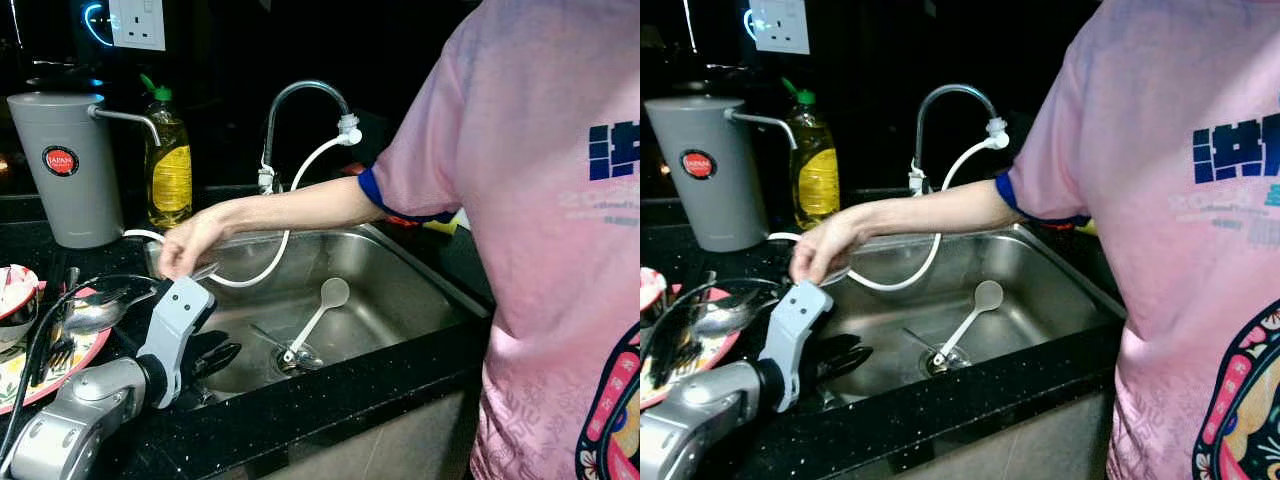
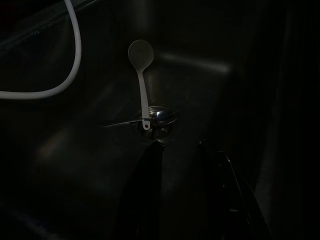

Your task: Kitchen organization

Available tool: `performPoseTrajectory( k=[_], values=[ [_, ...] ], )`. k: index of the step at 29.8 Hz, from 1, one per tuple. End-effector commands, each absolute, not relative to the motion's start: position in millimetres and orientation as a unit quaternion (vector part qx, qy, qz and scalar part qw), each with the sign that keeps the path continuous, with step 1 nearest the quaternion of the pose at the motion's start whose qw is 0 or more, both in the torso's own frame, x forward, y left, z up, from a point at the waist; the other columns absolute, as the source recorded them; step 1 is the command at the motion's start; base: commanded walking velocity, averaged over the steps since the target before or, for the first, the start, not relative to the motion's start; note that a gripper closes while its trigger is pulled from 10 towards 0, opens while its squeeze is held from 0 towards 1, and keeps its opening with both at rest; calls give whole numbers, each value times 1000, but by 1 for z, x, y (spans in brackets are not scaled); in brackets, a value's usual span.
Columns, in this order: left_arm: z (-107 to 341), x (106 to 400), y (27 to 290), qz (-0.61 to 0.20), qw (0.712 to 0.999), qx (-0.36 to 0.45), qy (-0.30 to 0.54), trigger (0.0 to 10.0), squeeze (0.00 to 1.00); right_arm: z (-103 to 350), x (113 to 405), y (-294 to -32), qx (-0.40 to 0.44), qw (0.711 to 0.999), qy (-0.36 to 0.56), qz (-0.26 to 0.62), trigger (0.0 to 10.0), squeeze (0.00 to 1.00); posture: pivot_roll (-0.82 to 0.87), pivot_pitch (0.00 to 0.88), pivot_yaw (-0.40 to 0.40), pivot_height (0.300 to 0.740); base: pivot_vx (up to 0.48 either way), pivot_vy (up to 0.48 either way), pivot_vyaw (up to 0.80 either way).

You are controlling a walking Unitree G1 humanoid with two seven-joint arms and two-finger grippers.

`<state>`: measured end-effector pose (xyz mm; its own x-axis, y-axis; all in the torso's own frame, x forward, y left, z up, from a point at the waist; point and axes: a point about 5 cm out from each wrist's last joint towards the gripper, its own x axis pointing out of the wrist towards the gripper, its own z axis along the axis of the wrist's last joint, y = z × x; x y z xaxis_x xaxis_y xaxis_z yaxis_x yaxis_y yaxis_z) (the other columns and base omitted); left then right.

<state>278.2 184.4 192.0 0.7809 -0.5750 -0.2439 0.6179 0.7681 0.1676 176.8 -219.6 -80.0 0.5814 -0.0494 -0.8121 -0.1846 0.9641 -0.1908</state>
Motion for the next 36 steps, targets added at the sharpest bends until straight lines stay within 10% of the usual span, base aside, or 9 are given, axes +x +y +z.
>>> performPoseTrajectory(
  k=[1,36],
  values=[
    [183,279,183,-319,935,108,110,10000,0,-79,176,-226,-127,879,458,27,10000,0,-26,0,-127,740,0,0,0],
    [184,281,180,-321,936,104,103,10000,0,-77,179,-228,-129,881,455,24,10000,0,-25,0,-128,740,0,0,0]
  ],
)
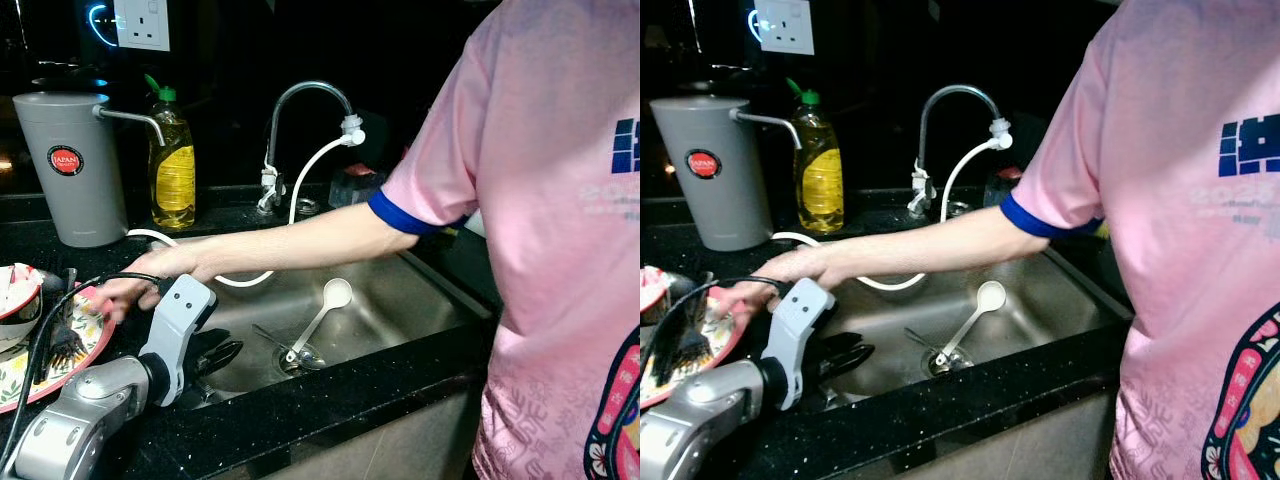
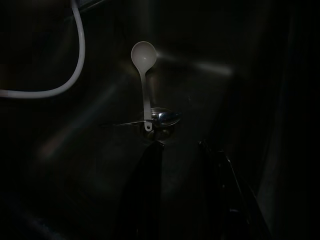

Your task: Kitchen organization

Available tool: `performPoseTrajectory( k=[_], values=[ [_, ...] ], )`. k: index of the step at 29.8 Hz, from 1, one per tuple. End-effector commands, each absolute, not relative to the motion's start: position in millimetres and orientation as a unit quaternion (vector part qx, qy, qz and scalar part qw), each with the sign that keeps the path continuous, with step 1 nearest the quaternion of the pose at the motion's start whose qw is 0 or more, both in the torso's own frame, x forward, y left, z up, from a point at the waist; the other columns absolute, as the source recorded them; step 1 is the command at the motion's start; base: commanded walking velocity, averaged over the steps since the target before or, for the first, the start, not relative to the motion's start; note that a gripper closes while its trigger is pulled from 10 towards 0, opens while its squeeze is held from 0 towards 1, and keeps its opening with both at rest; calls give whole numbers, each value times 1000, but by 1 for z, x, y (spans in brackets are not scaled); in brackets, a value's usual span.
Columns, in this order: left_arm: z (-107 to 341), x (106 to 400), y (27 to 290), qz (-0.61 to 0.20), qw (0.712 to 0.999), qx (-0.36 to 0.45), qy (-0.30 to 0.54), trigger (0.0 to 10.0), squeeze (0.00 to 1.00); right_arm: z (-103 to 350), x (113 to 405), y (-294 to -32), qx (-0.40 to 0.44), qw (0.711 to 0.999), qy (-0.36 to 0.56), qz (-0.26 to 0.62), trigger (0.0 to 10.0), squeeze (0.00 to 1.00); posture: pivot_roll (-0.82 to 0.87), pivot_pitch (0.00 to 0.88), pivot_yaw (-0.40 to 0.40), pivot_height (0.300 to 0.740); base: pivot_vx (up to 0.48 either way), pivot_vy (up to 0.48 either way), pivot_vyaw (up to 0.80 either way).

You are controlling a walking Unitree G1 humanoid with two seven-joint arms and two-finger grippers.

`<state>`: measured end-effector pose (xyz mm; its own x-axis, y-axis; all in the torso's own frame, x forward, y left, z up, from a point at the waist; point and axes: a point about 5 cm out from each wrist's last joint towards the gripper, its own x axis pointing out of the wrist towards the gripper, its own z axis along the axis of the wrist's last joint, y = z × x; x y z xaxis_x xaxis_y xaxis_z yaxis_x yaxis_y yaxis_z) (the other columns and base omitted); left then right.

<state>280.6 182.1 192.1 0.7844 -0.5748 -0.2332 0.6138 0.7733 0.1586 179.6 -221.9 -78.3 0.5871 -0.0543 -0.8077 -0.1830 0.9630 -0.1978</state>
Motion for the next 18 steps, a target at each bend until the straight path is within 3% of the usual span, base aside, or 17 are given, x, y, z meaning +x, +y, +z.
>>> performPoseTrajectory(
  k=[1,18],
  values=[
    [184,282,179,-323,935,103,104,10000,0,-78,178,-225,-126,881,455,25,10000,0,-31,0,-123,740,0,0,0],
    [183,281,178,-331,931,104,109,10000,0,-81,173,-224,-121,880,460,22,10000,0,-34,0,-110,740,0,0,0]
  ],
)
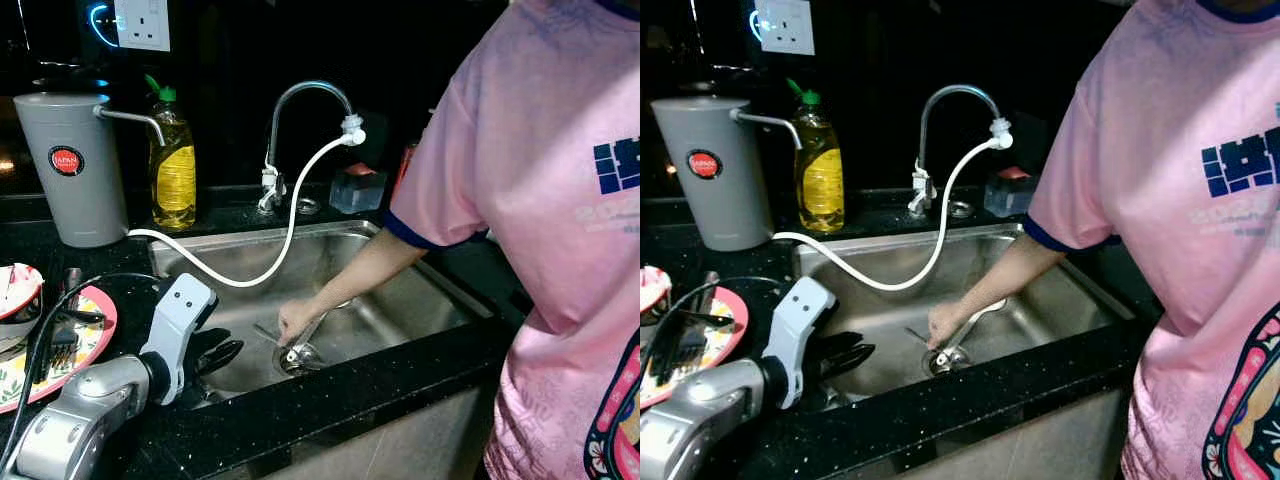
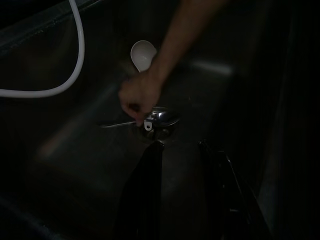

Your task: Kitchen organization

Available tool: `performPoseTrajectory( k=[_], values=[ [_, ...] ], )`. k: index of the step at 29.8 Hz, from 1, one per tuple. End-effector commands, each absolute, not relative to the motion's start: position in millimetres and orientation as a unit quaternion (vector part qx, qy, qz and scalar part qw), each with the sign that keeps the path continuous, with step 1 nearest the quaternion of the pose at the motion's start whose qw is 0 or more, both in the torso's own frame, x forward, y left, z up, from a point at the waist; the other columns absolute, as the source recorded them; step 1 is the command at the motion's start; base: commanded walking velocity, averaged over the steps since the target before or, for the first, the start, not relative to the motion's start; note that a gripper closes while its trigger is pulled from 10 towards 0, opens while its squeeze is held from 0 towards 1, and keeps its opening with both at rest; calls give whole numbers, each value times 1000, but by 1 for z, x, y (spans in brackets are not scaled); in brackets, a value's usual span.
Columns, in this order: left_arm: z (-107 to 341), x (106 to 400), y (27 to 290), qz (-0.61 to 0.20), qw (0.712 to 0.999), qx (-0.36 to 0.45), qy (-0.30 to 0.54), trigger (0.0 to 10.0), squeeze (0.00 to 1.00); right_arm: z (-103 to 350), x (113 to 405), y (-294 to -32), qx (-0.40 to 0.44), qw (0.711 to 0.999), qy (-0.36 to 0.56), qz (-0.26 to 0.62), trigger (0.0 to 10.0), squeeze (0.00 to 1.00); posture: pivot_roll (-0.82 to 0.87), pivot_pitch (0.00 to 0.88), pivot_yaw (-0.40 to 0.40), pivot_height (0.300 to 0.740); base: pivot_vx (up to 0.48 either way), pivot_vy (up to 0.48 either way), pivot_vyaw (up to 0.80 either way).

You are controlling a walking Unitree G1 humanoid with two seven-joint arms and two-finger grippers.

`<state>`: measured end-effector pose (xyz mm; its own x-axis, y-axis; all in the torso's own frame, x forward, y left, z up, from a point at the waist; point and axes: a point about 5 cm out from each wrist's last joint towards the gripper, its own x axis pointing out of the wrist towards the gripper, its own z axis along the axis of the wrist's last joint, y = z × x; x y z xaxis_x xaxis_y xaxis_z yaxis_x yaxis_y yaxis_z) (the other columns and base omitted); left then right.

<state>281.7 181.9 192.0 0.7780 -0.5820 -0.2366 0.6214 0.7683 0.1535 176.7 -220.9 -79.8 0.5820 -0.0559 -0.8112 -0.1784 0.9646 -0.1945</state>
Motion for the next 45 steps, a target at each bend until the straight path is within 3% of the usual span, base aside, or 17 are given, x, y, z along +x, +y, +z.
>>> performPoseTrajectory(
  k=[1,45],
  values=[
    [183,281,178,-331,931,104,109,10000,0,-81,173,-224,-121,880,460,22,10000,0,-34,0,-110,740,0,0,0],
    [184,280,181,-320,936,101,103,10000,0,-80,174,-226,-131,877,461,31,10000,0,-23,0,-130,740,0,0,0]
  ],
)
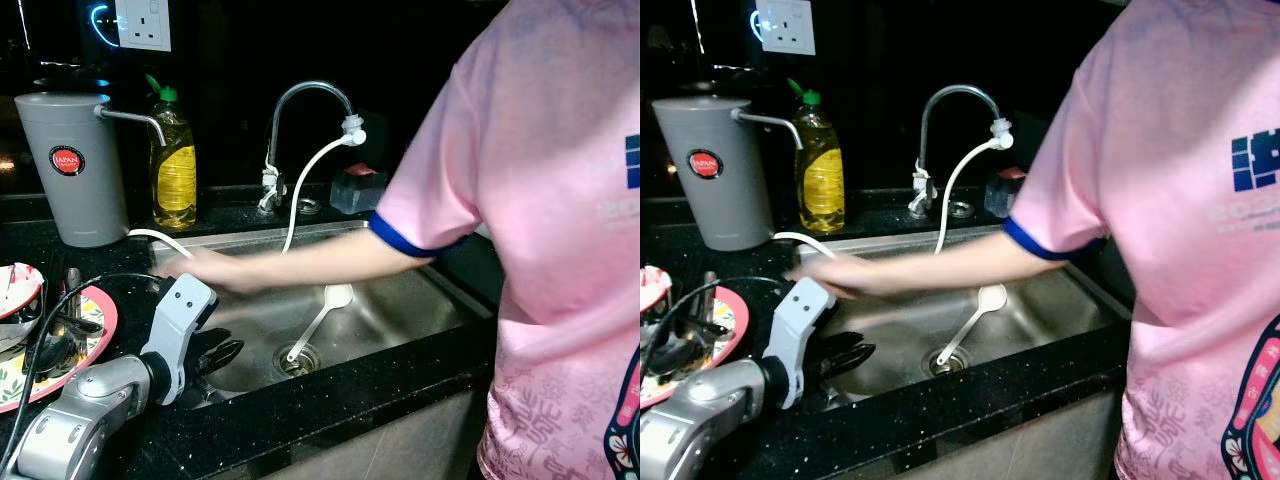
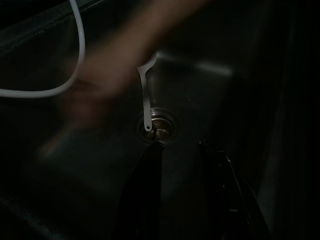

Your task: Kitchen organization

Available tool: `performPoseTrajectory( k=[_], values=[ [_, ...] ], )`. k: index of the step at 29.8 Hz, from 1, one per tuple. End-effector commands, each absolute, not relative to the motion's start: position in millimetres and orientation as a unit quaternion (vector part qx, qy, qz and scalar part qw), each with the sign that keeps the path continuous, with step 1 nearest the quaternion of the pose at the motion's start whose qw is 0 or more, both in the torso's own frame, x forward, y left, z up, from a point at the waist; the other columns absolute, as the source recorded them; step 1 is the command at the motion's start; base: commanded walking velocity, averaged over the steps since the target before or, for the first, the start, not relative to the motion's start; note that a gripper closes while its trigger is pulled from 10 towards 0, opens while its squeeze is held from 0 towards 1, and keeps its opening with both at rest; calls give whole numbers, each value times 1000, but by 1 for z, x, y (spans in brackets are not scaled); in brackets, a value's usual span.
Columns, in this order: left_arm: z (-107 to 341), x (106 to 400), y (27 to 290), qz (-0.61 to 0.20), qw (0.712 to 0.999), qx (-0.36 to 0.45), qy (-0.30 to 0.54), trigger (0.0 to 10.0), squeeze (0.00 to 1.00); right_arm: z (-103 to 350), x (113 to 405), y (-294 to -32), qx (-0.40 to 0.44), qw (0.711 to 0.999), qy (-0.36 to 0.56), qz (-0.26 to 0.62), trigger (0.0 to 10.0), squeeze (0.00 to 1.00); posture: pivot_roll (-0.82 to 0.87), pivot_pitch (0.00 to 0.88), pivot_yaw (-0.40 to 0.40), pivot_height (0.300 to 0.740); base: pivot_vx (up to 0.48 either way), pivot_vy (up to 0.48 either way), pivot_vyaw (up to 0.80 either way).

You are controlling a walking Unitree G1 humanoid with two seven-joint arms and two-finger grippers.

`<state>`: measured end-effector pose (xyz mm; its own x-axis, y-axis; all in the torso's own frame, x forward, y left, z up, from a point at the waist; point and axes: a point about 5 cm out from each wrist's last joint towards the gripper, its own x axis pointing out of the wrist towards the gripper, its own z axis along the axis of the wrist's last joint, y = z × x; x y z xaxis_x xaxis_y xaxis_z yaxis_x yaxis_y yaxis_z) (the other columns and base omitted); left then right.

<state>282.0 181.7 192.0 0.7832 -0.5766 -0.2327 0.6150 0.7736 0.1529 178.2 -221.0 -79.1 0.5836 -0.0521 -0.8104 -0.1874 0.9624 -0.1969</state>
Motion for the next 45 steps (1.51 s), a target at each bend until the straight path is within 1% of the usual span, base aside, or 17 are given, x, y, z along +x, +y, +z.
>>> performPoseTrajectory(
  k=[1,15,20,24,27,34,39,45],
  values=[
    [184,280,181,-320,936,101,104,10000,0,-80,175,-226,-130,878,461,27,10000,0,-22,0,-130,740,0,0,0],
    [183,282,180,-320,937,99,103,10000,0,-80,175,-225,-132,877,460,34,10000,0,-21,0,-136,740,0,0,0],
    [183,283,179,-323,935,102,104,10000,0,-78,177,-228,-130,879,457,24,10000,0,-30,0,-123,740,0,0,0],
    [183,284,178,-328,934,100,103,10000,0,-78,177,-227,-127,880,457,23,10000,0,-34,0,-128,740,0,0,0],
    [184,284,178,-325,935,100,100,10000,0,-80,176,-224,-130,879,458,35,10000,0,-30,0,-132,740,0,0,0],
    [184,284,176,-330,933,100,101,10000,0,-79,175,-227,-126,879,459,22,10000,0,-33,0,-116,740,0,0,0],
    [185,282,176,-333,933,93,102,10000,0,-82,172,-222,-122,878,461,28,10000,0,-33,0,-117,740,0,0,0],
    [184,282,175,-335,932,95,102,10000,0,-81,172,-224,-122,879,461,25,10000,0,-32,0,-122,740,0,0,0]
  ],
)
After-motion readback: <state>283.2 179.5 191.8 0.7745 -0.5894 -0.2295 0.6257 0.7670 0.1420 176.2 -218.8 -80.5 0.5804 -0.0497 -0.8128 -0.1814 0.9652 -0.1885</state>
